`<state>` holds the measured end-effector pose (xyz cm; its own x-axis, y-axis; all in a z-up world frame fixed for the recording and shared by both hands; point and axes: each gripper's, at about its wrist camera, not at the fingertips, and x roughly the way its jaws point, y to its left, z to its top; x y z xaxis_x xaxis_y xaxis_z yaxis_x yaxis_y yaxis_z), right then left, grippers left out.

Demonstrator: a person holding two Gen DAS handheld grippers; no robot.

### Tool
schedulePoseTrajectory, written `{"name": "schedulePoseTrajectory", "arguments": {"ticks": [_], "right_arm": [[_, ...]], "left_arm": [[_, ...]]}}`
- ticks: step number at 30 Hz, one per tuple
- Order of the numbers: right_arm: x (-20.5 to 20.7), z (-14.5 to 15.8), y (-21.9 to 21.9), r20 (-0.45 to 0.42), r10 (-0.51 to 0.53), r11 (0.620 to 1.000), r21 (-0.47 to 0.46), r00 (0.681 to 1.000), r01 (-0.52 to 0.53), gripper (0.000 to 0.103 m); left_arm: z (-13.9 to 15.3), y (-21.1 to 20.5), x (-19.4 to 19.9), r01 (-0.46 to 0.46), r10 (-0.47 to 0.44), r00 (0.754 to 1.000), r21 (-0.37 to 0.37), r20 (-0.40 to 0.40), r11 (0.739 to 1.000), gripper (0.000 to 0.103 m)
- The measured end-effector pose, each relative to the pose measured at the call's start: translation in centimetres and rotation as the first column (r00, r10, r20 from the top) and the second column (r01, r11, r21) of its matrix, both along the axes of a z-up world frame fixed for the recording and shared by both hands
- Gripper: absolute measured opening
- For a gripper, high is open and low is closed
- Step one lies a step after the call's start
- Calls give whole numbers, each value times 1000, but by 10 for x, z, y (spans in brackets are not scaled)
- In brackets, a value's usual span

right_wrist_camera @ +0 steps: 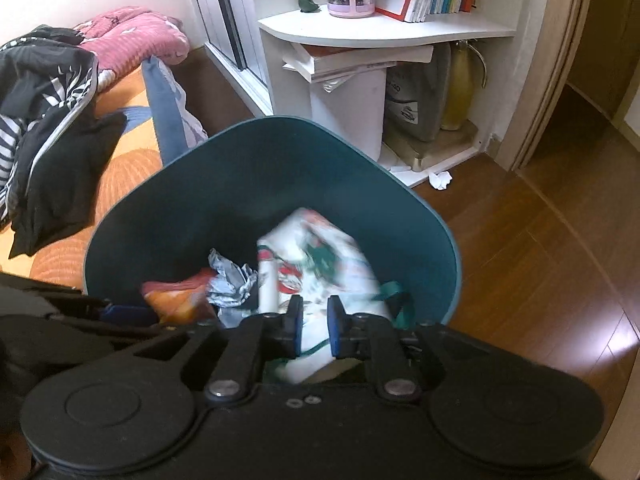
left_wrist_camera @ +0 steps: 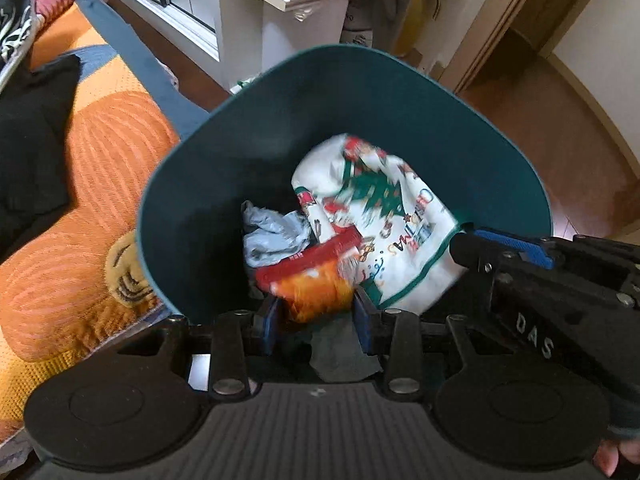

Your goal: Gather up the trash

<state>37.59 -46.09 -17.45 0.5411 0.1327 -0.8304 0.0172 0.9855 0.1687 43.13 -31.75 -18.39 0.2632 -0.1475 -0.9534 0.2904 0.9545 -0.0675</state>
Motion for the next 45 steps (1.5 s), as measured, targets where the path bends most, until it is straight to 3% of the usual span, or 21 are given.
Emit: {"name": "schedulePoseTrajectory", "arguments": {"ticks": [5, 11, 27, 32, 36, 45], "right_arm": [[-9, 7, -6, 20, 8, 1000, 28, 1000, -8, 19], [-28, 27, -11, 58, 3, 998, 63, 998, -7, 21], [-109, 121, 2, 253, 80, 994, 54, 964, -96, 24], [-138, 147, 8, 328, 99, 992, 38, 939, -118, 26], [-161, 162, 13, 380, 115, 991, 21, 918, -133, 30], [-210, 180, 22, 474, 124, 989, 17, 872, -149, 35]], "left_arm": [[2, -4, -5, 1, -1, 1000, -8, 1, 1000, 45], [23, 3, -22, 0, 1, 999, -34, 38, 999, 49], [134, 45, -101, 33, 0, 974, -141, 227, 989, 49], [165, 57, -134, 57, -6, 955, -164, 296, 985, 57], [185, 69, -160, 68, -2, 938, -179, 347, 981, 57], [219, 96, -215, 74, 18, 876, -172, 481, 982, 71]]}}
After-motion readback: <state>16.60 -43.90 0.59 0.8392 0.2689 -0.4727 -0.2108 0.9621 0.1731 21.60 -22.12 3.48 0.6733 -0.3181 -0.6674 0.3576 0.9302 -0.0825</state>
